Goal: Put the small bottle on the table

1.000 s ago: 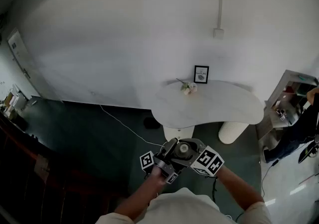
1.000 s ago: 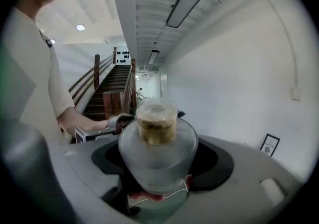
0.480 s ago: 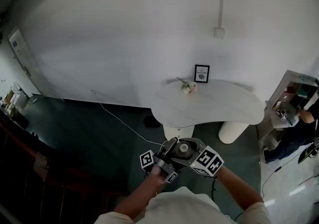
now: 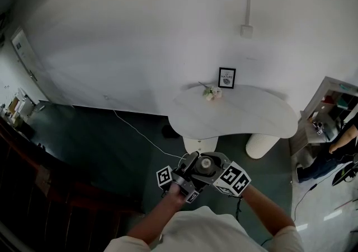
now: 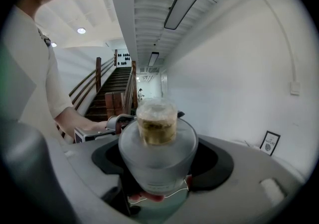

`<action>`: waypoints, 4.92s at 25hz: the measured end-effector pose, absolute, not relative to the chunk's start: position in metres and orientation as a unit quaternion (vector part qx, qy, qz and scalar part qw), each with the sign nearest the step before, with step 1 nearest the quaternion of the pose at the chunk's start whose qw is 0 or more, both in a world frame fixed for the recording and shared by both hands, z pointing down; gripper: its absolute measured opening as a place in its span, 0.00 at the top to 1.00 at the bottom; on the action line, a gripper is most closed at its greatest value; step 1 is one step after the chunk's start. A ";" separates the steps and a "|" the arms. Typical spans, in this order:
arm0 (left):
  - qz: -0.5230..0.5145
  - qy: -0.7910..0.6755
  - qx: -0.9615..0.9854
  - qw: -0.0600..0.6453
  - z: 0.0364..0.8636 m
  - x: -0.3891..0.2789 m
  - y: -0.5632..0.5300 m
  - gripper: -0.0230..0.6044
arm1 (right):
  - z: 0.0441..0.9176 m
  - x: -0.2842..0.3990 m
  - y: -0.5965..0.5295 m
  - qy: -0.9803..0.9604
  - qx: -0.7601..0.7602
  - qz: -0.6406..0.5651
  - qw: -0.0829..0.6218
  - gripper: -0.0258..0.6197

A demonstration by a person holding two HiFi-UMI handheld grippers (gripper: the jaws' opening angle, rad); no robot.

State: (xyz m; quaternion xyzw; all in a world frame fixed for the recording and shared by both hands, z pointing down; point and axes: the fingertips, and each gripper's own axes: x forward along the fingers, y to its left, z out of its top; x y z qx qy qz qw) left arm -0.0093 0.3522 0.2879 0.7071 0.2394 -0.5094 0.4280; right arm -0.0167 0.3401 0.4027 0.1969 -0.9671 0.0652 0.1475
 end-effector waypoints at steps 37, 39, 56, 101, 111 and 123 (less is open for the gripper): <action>-0.516 0.213 0.693 0.457 0.325 -0.007 0.221 0.44 | 0.440 -0.016 0.219 -0.967 0.180 0.095 0.154 0.42; -0.515 0.214 0.690 0.462 0.327 -0.011 0.200 0.44 | 0.442 -0.021 0.200 -0.966 0.184 0.098 0.155 0.42; -0.502 0.257 0.660 0.497 0.344 -0.053 0.061 0.44 | 0.459 -0.058 0.063 -0.947 0.244 0.113 0.175 0.42; -0.430 -0.094 0.584 0.682 0.513 0.038 -0.187 0.44 | 0.517 0.015 -0.147 -0.967 0.113 0.135 0.185 0.42; -0.433 -0.183 0.552 0.689 0.560 0.032 -0.218 0.44 | 0.552 0.024 -0.193 -0.965 0.068 0.160 0.196 0.42; -0.454 -0.232 0.521 0.685 0.593 0.001 -0.242 0.44 | 0.587 0.013 -0.257 -0.961 0.067 0.181 0.198 0.42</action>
